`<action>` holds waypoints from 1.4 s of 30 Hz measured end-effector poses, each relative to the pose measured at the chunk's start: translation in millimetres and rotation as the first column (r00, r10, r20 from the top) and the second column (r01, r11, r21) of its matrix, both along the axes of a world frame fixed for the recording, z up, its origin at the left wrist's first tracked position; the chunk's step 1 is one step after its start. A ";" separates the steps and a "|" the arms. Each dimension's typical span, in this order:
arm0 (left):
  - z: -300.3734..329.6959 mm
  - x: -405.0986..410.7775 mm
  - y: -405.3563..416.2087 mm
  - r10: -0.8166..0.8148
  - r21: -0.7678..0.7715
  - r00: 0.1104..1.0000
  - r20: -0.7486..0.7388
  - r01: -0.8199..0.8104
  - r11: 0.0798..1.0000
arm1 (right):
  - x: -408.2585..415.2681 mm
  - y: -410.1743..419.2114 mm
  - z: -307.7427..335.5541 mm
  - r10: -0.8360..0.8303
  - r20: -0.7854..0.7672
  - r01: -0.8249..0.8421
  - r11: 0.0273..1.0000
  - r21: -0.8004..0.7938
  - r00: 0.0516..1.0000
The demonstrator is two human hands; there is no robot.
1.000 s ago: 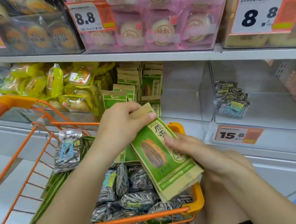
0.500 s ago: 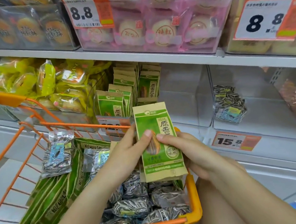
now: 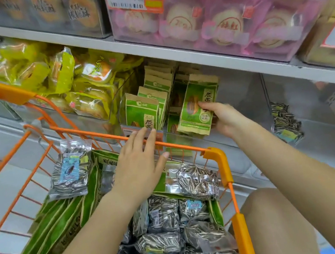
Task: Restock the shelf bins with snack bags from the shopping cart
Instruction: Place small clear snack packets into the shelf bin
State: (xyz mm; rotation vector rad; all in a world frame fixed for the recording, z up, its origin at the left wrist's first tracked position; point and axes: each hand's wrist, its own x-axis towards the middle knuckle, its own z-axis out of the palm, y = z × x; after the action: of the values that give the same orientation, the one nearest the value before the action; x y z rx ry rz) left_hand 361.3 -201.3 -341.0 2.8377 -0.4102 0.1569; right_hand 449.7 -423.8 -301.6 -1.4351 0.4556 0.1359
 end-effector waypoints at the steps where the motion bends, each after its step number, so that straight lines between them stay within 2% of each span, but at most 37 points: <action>1: 0.8 -0.5 1.7 -0.007 -0.005 1.000 0.008 0.007 1.000 | 5.0 2.8 -5.7 0.060 -0.056 -0.060 0.998 0.006 0.997; 3: 1.6 -0.8 4.0 -0.014 -0.023 1.000 -0.008 0.014 1.000 | 8.3 7.1 -16.0 0.134 -0.165 -0.135 0.991 0.005 0.977; 8: 2.6 -1.1 -1.2 -0.005 -0.074 1.000 -0.025 0.003 0.997 | 14.5 5.7 -25.0 0.183 -0.265 -0.222 0.967 -0.127 0.947; 15: 3.1 -1.7 -0.9 -0.004 -0.075 1.000 -0.010 0.003 0.997 | 16.4 10.2 -20.4 0.238 -0.297 -0.242 0.970 0.024 0.925; 18: 2.5 -1.7 -1.2 -0.006 -0.079 1.000 -0.015 0.004 0.997 | 18.9 10.4 -24.2 0.207 -0.253 -0.229 0.971 -0.060 0.945; 21: 2.3 -1.0 -1.4 -0.005 -0.087 1.000 -0.017 0.004 0.996 | 27.1 7.7 -22.8 0.103 -0.137 -0.123 0.982 -0.143 0.985; 24: 2.4 -1.0 -1.0 0.000 -0.100 1.000 -0.028 -0.003 0.995 | 38.7 4.3 -16.8 0.049 -0.046 -0.055 0.988 -0.141 0.998; 29: 2.4 -1.5 -0.2 -0.008 -0.107 1.000 -0.018 0.006 0.994 | 54.7 22.1 -26.5 0.018 -0.021 -0.021 0.988 -0.151 1.000; 31: 1.8 -1.4 -0.5 -0.012 -0.105 1.000 -0.010 0.011 0.994 | 57.4 24.1 -34.9 0.028 -0.016 -0.030 0.982 -0.189 0.999; 37: 1.2 -1.7 -1.4 -0.017 -0.100 1.000 0.015 0.018 0.995 | 61.3 6.2 -31.9 0.192 -0.063 -0.201 0.958 -0.205 0.979; 40: 1.2 -1.7 -0.9 -0.017 -0.096 1.000 0.011 0.018 0.995 | 64.6 6.0 -31.7 0.203 -0.050 -0.209 0.943 -0.259 0.978; 42: 0.8 -1.3 -0.9 -0.018 -0.095 1.000 0.008 0.019 0.995 | 67.0 5.2 -26.7 0.168 0.016 -0.154 0.934 -0.321 0.986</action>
State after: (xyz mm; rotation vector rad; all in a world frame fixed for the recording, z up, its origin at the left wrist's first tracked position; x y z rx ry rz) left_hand 360.0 -202.2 -340.1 2.7402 -0.4188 0.1785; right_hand 516.7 -418.6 -328.4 -1.7920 0.3331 0.1674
